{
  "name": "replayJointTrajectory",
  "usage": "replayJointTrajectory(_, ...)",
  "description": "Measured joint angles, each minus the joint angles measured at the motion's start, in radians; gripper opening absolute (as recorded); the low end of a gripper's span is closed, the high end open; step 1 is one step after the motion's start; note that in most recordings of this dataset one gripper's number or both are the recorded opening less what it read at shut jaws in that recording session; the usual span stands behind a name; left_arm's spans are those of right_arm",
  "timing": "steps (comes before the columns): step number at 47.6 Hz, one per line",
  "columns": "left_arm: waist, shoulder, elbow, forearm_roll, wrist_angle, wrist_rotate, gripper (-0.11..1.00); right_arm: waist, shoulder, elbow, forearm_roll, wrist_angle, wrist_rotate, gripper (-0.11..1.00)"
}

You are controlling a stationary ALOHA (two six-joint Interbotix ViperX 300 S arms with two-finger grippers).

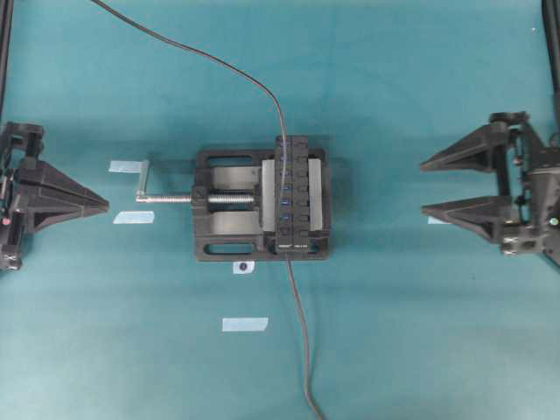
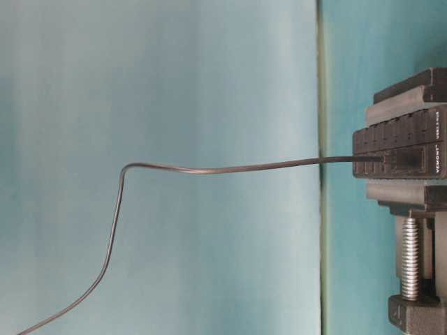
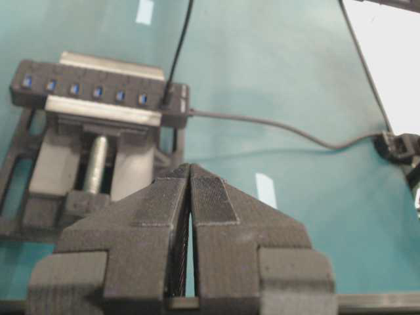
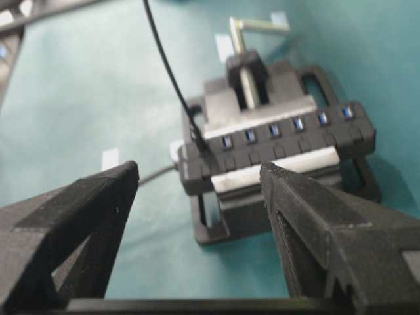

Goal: Insert the USB into the front port of the fixed hub.

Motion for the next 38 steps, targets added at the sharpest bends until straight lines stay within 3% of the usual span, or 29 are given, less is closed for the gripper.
replayJointTrajectory(16,0.000,0.002,0.000,0.002,-0.002,0.000,0.00,0.000,-0.163,0.058,0.000,0.031,0.000,0.78)
replayJointTrajectory(38,0.000,0.000,0.000,0.000,-0.021,0.000,0.00,-0.002,-0.255,0.097,0.000,0.091,0.000,0.78)
